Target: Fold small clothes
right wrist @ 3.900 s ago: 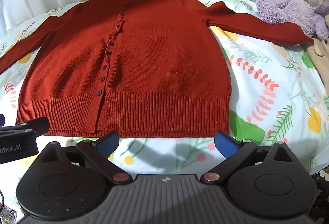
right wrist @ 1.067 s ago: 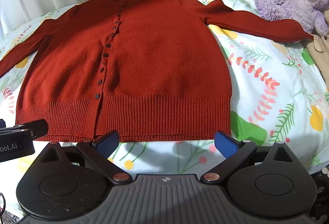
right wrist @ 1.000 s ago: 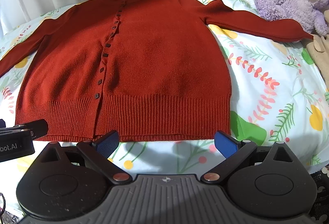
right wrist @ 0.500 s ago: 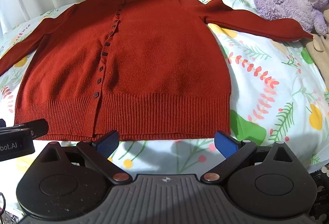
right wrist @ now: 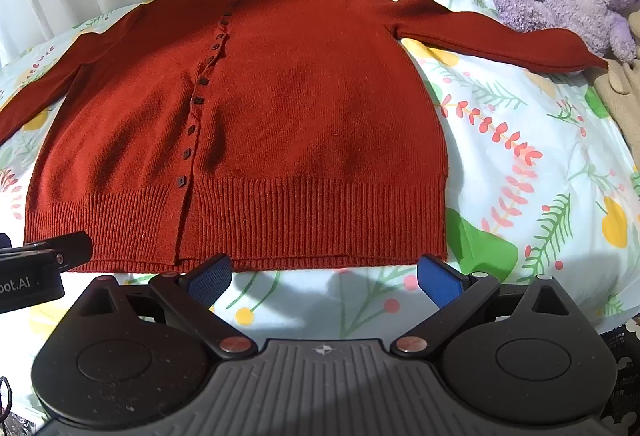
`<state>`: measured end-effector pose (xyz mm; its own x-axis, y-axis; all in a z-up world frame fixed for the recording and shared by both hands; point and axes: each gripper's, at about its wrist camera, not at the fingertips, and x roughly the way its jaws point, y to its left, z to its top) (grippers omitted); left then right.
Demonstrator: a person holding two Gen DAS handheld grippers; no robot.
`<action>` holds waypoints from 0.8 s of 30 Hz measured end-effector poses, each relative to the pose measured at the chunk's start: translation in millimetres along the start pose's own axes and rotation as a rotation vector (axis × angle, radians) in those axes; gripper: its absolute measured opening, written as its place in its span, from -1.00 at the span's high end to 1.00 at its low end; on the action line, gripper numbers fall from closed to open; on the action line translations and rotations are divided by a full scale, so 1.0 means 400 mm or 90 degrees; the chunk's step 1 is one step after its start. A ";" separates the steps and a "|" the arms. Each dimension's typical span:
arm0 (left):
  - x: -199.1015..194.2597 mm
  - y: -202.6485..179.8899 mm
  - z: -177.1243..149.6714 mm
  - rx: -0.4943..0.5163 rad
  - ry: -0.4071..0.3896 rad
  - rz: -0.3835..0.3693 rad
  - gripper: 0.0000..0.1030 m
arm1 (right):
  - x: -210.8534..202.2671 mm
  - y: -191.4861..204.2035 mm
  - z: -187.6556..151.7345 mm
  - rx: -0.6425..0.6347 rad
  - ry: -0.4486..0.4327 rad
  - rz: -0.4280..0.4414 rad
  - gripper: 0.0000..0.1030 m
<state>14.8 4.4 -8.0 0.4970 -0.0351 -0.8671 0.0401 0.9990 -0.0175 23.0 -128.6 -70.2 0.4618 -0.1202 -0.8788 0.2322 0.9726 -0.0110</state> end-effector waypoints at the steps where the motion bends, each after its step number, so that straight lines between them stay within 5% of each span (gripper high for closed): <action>1: 0.001 0.000 0.001 0.000 0.001 0.000 -1.00 | 0.001 0.000 0.000 0.000 0.001 0.000 -0.92; 9: 0.017 0.005 0.012 -0.012 0.006 -0.024 -1.00 | 0.012 -0.015 0.010 0.012 0.002 0.018 -0.92; 13: 0.023 0.018 0.027 -0.051 -0.001 -0.047 -1.00 | 0.002 -0.064 0.036 0.048 -0.056 0.099 -0.92; 18: 0.062 0.049 0.047 -0.134 0.023 -0.063 -1.00 | 0.002 -0.231 0.098 0.131 -0.259 0.163 -0.92; 24: 0.133 0.075 0.072 -0.219 0.068 -0.075 -1.00 | 0.082 -0.546 0.236 0.344 -0.311 0.114 -0.92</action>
<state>67.4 31.6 -40.2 0.4131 -0.1657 -0.8955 -0.2101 0.9394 -0.2708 68.3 -363.5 -51.7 0.8304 -0.1659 -0.5319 0.4473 0.7676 0.4590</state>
